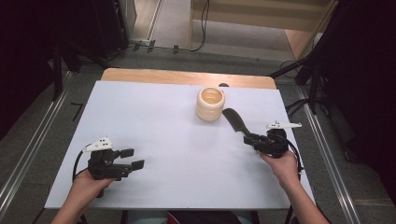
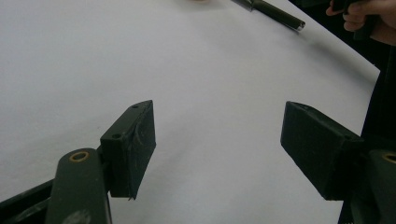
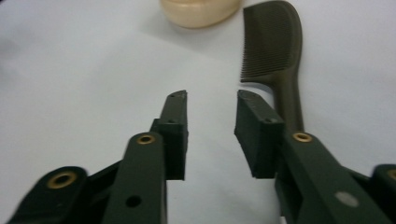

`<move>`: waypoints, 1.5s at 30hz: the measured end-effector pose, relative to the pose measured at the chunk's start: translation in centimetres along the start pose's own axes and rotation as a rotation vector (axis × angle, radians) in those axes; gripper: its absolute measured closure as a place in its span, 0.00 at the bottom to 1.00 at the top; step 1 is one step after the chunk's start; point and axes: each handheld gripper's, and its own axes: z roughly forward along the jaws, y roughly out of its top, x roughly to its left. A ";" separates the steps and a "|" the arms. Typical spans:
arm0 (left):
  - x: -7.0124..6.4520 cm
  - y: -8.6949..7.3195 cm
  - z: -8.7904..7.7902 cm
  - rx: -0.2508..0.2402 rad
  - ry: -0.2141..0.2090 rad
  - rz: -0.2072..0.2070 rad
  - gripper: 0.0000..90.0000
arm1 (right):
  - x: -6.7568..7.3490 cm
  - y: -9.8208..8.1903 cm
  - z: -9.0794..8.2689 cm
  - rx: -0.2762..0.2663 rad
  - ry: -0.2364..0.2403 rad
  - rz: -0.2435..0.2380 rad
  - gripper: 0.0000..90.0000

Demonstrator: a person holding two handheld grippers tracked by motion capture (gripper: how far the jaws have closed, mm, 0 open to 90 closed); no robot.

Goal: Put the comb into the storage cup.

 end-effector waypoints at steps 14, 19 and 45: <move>0.0 0.0 0.0 0.000 -0.002 0.005 0.30 | 2.4 -1.3 -1.3 -0.086 0.039 -0.021 0.38; -0.1 0.0 0.0 -0.003 -0.004 0.005 0.30 | 3.2 -1.8 -1.5 -0.108 0.058 -0.042 0.30; 0.0 0.1 0.0 -0.005 -0.007 0.005 0.30 | 5.9 -3.7 -1.9 -0.143 0.139 -0.121 0.18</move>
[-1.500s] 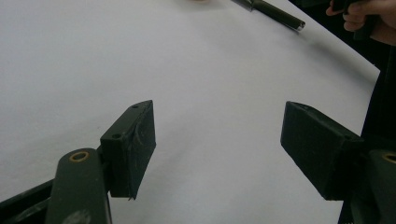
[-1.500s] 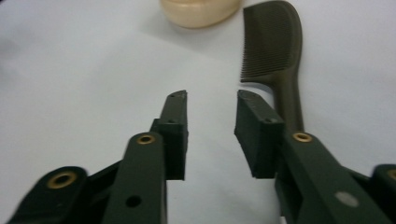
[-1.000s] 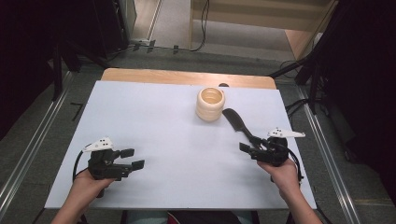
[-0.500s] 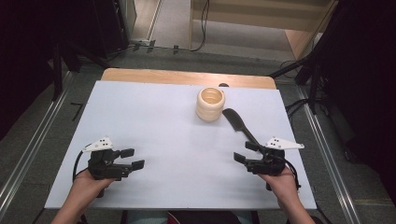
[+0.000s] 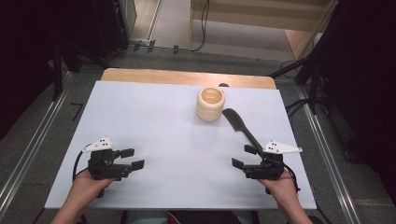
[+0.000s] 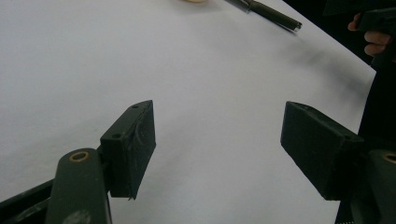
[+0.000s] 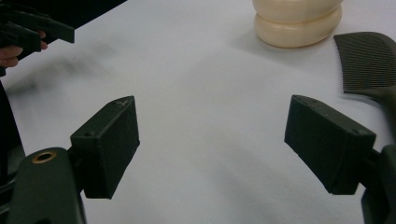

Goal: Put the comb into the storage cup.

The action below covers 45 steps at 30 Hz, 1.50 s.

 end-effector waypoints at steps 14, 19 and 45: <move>0.0 0.0 0.1 -0.001 0.001 -0.001 0.30 | -1.4 0.7 -0.3 -0.020 -0.028 0.018 0.18; 0.0 0.0 0.0 -0.001 0.002 0.002 0.30 | -2.0 1.0 -0.4 -0.032 -0.046 0.025 0.18; 0.0 0.1 0.1 -0.001 0.003 0.004 0.30 | -7.1 3.6 0.4 -0.067 -0.155 0.056 0.20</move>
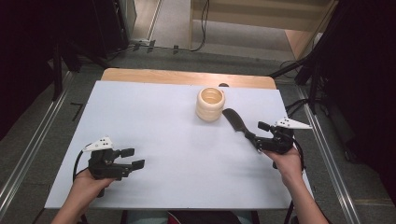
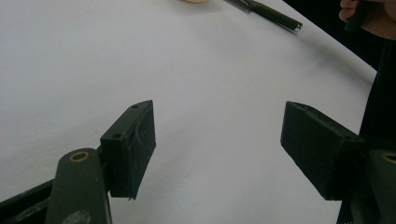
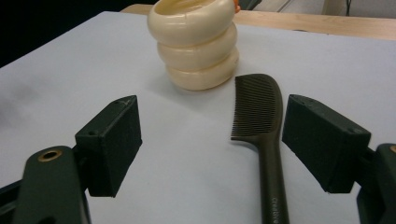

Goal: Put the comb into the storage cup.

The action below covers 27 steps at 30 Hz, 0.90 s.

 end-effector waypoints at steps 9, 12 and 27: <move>0.0 0.0 0.0 -0.001 0.000 -0.002 0.30 | -1.6 0.6 0.8 -0.017 -0.044 0.003 0.22; 0.0 0.0 0.0 -0.002 0.000 -0.002 0.30 | -2.1 0.8 1.0 -0.018 -0.058 0.007 0.22; 0.0 0.0 -0.1 -0.004 -0.001 -0.001 0.30 | -3.0 0.0 1.1 -0.020 -0.089 0.024 0.23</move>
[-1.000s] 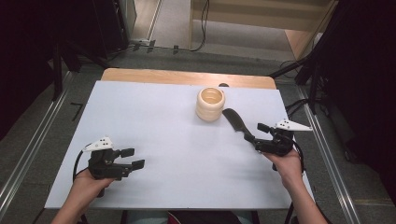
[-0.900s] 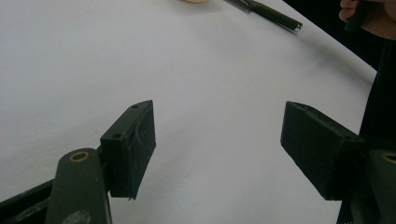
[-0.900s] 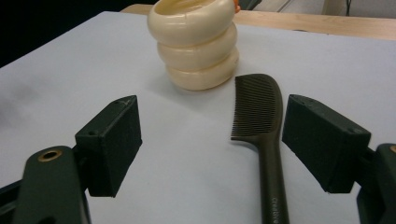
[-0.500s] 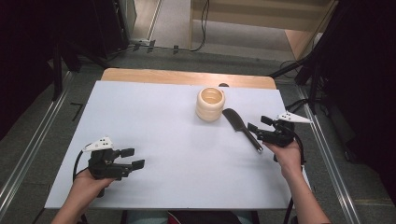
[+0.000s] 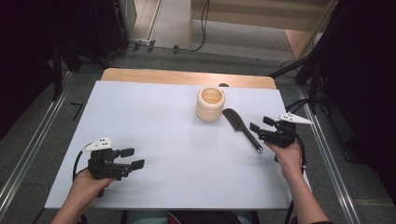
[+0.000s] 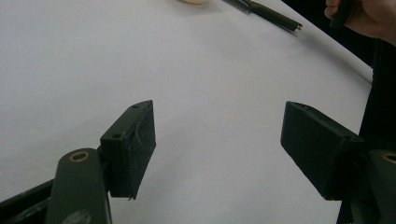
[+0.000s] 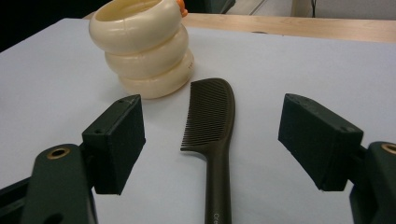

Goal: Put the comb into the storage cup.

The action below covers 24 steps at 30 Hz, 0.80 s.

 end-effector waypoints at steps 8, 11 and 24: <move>0.0 0.0 -0.1 -0.002 0.003 -0.002 0.30 | 0.0 -0.8 0.4 0.006 -0.025 -0.005 0.24; 0.0 0.0 -0.1 -0.004 0.001 -0.002 0.30 | -0.2 -1.1 0.4 0.010 -0.033 -0.013 0.24; 0.0 0.1 0.0 -0.005 -0.001 0.000 0.30 | -0.2 -2.5 1.1 0.068 -0.051 -0.019 0.25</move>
